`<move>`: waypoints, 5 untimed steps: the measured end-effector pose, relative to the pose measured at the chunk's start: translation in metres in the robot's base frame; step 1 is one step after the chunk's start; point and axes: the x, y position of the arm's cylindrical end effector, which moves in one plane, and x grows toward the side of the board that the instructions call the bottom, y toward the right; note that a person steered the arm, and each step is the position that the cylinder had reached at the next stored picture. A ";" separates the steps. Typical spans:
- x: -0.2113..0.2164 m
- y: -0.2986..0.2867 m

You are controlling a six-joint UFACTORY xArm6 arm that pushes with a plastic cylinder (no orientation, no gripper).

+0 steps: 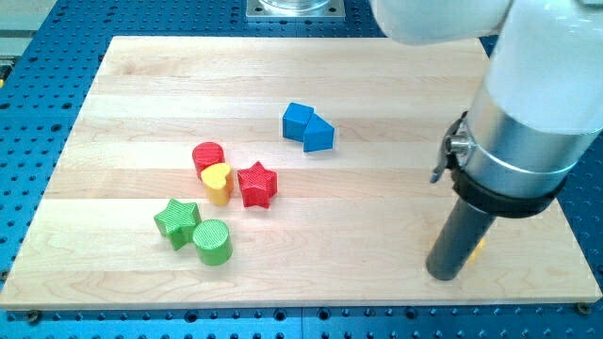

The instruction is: Push the yellow hexagon to the bottom right side of the board

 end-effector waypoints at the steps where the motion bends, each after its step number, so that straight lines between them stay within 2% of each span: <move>1: -0.016 -0.023; 3: -0.033 0.025; 4: -0.067 0.028; 5: -0.054 0.047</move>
